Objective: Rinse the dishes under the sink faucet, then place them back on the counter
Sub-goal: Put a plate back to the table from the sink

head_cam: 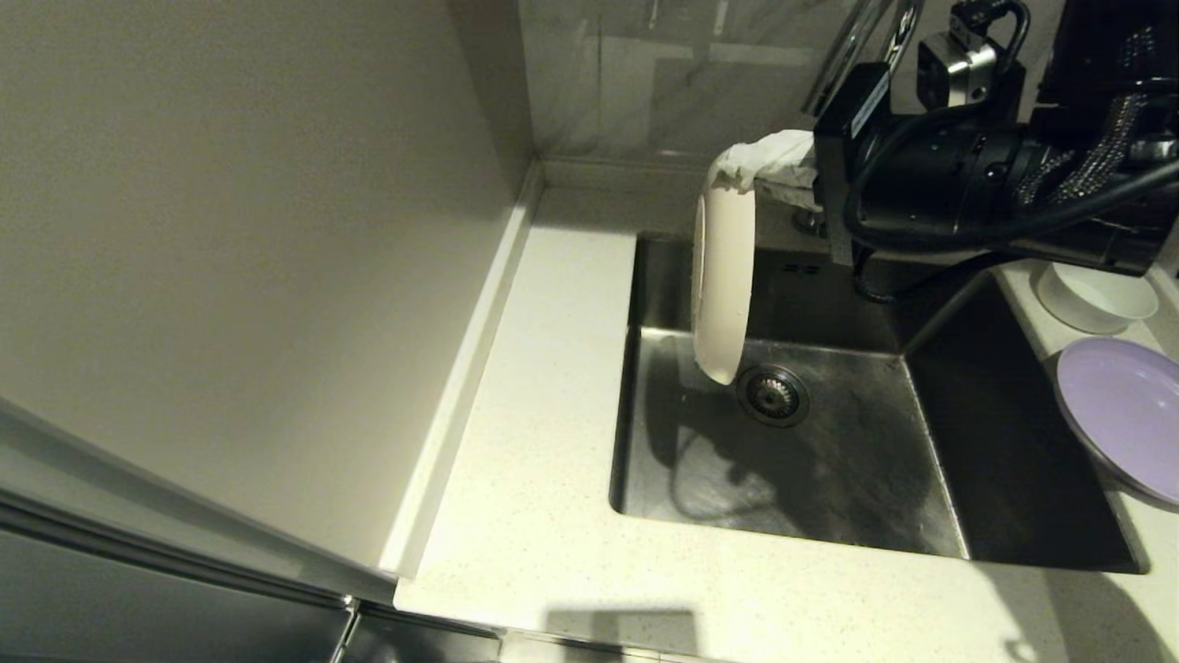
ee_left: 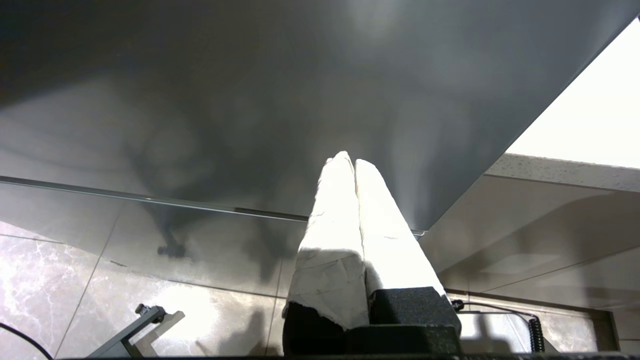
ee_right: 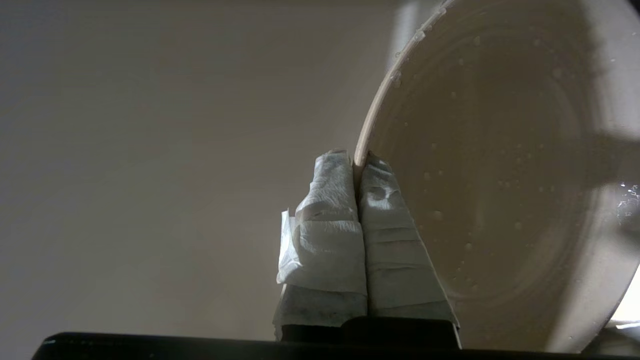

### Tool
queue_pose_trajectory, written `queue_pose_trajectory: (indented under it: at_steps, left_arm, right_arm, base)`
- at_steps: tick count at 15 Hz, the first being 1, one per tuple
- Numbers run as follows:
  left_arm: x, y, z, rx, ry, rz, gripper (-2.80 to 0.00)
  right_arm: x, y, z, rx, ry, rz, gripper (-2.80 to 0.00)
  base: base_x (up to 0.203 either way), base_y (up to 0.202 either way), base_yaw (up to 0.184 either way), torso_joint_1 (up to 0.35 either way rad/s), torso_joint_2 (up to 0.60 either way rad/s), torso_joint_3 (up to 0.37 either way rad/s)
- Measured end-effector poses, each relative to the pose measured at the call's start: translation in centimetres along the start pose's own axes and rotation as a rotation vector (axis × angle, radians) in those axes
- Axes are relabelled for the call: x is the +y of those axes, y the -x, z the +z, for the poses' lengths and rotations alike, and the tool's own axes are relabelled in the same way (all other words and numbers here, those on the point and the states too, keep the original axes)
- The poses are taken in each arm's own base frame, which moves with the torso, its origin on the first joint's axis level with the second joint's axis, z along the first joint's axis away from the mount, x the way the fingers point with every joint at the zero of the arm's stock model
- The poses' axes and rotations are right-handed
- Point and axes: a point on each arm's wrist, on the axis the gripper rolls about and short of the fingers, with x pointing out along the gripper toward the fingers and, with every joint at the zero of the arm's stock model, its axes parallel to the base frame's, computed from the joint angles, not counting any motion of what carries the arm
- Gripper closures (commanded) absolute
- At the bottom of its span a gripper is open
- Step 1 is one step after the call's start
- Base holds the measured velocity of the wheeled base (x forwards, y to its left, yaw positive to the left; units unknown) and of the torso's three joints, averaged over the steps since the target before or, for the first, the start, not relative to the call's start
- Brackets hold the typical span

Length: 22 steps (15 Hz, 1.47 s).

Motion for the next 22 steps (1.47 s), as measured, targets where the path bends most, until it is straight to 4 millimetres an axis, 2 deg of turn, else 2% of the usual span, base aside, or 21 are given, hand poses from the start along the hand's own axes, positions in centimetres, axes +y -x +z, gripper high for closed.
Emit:
queue_pose_trajectory:
  at_steps: [1, 3, 6, 7, 10, 12, 13, 17, 19, 22]
  left_arm:
    - [0.0, 0.0, 0.0, 0.000, 0.000, 0.000, 0.00]
    - [0.0, 0.0, 0.0, 0.000, 0.000, 0.000, 0.00]
    - [0.0, 0.0, 0.0, 0.000, 0.000, 0.000, 0.00]
    - [0.0, 0.0, 0.0, 0.000, 0.000, 0.000, 0.00]
    - [0.0, 0.0, 0.0, 0.000, 0.000, 0.000, 0.00]
    - [0.0, 0.0, 0.0, 0.000, 0.000, 0.000, 0.00]
    - [0.0, 0.0, 0.0, 0.000, 0.000, 0.000, 0.00]
    - [0.0, 0.0, 0.0, 0.000, 0.000, 0.000, 0.00]
    - [0.0, 0.0, 0.0, 0.000, 0.000, 0.000, 0.00]
    - [0.0, 0.0, 0.0, 0.000, 0.000, 0.000, 0.00]
  right_arm:
    - [0.1, 0.4, 0.1, 0.006, -0.060, 0.004, 0.00]
    - [-1.3, 0.7, -0.9, 0.039, -0.114, -0.055, 0.00]
    - [-3.8, 1.1, -2.6, 0.088, -0.069, -0.151, 0.00]
    - [-3.5, 1.4, -2.4, 0.074, -0.042, -0.134, 0.00]
    - [0.0, 2.5, -0.1, 0.015, -0.007, -0.022, 0.00]
    - [0.6, 3.1, 0.2, 0.033, -0.006, -0.038, 0.00]
    - [-0.1, 3.3, -0.4, 0.059, -0.003, -0.076, 0.00]
    - [-6.3, 4.4, -5.0, 0.187, 0.065, -0.324, 0.00]
    - [-7.2, 5.5, -5.6, 0.189, 0.158, -0.373, 0.00]
    - [-8.1, 6.8, -4.8, 0.165, 0.408, -0.444, 0.00]
  base:
    - [0.000, 0.000, 0.000, 0.000, 0.00, 0.000]
    - [0.000, 0.000, 0.000, 0.000, 0.00, 0.000]
    - [0.000, 0.000, 0.000, 0.000, 0.00, 0.000]
    - [0.000, 0.000, 0.000, 0.000, 0.00, 0.000]
    - [0.000, 0.000, 0.000, 0.000, 0.00, 0.000]
    - [0.000, 0.000, 0.000, 0.000, 0.00, 0.000]
    - [0.000, 0.000, 0.000, 0.000, 0.00, 0.000]
    - [0.000, 0.000, 0.000, 0.000, 0.00, 0.000]
    - [0.000, 0.000, 0.000, 0.000, 0.00, 0.000]
    - [0.000, 0.000, 0.000, 0.000, 0.00, 0.000]
